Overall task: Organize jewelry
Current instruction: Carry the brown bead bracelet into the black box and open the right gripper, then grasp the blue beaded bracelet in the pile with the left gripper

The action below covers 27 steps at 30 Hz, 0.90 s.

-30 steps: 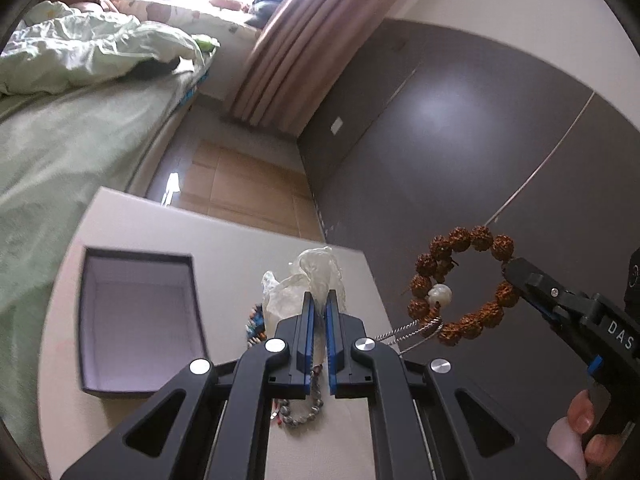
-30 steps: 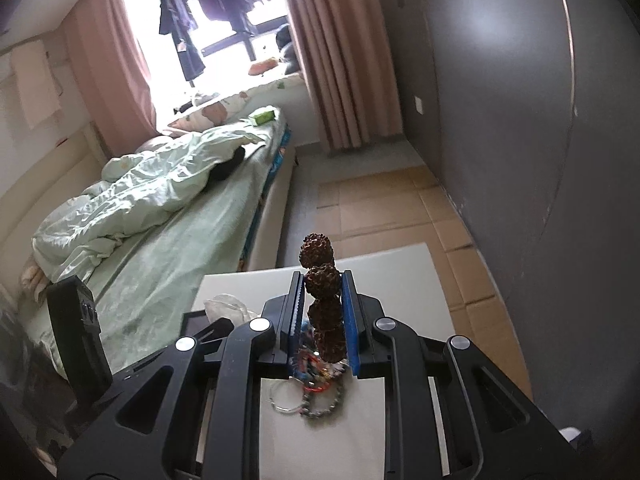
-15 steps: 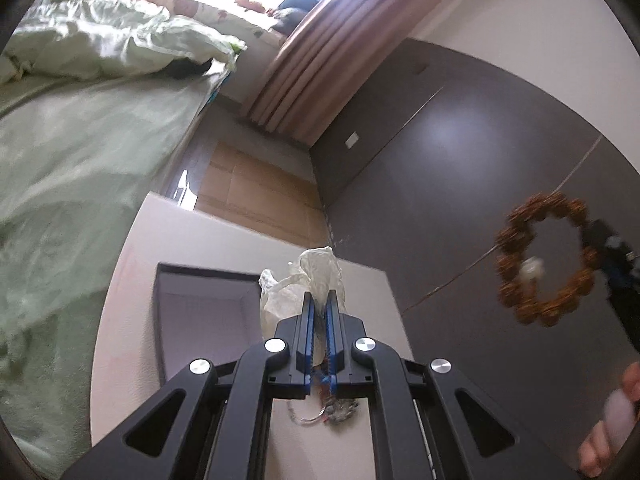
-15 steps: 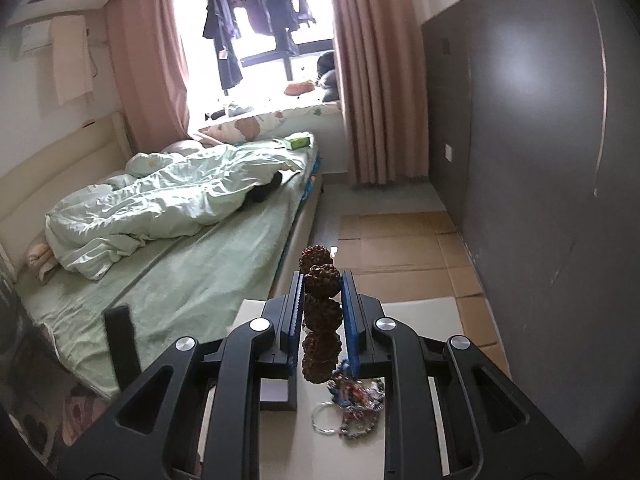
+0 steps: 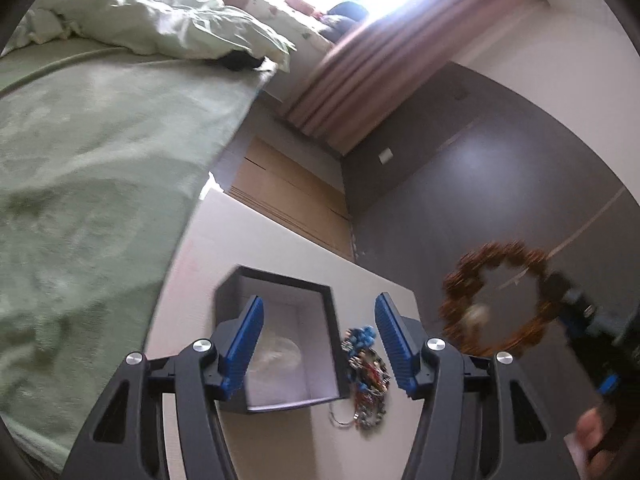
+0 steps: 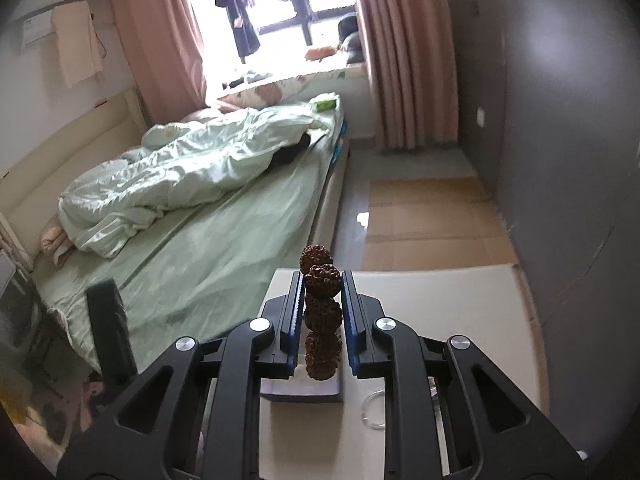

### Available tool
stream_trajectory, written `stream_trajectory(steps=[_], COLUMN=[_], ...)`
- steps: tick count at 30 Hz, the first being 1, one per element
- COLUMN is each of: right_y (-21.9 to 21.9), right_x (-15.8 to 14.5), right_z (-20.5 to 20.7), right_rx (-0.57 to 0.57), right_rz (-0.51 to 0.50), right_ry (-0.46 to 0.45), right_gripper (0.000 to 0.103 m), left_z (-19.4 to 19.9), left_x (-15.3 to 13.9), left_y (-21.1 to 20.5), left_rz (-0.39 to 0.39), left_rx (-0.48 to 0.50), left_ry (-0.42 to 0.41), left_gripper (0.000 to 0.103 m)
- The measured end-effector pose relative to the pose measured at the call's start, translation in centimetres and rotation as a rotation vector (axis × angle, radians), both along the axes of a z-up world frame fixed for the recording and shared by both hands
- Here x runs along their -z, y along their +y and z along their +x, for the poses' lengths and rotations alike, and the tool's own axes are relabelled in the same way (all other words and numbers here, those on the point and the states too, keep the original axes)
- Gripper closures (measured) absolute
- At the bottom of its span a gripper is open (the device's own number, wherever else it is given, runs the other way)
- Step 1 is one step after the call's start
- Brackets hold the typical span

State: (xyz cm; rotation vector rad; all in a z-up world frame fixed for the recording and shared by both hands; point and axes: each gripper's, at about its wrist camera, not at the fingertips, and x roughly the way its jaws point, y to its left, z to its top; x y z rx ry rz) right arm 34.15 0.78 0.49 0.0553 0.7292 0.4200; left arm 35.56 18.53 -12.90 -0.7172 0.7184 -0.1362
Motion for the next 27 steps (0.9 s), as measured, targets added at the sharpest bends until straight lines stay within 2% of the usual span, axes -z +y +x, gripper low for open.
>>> stream_trajectory(steps=[10, 12, 13, 14, 18, 27], right_y=[3.7, 3.9, 3.5, 2.8, -1.2, -8.5], right_x=[5.8, 7.1, 7.6, 7.6, 6.6, 6.7], right_z=[2.0, 2.8, 3.3, 3.3, 3.2, 2.5], right_rx=[-0.102, -0.086, -0.069, -0.048, 0.015, 0.131], right_rz=[0.051, 0.024, 0.019, 0.027, 0.033, 0.028], right_ry=[0.172, 0.229, 0.252, 0.241, 0.189, 0.193], right_gripper=[0.082, 0.051, 0.023, 0.019, 0.019, 0.019], left_z=[-0.8, -0.6, -0.5, -0.5, -0.1, 0.6], left_x=[0.4, 0.7, 0.8, 0.8, 0.6, -0.1], left_y=[2.8, 3.0, 2.9, 2.8, 1.6, -3.0], left_rz=[0.004, 0.004, 0.006, 0.011, 0.034, 0.081], left_rx=[-0.105, -0.107, -0.105, -0.102, -0.078, 0.018], left_ry=[0.021, 0.027, 0.030, 0.032, 0.031, 0.010], left_gripper=[0.047, 0.047, 0.047, 0.047, 0.047, 0.047])
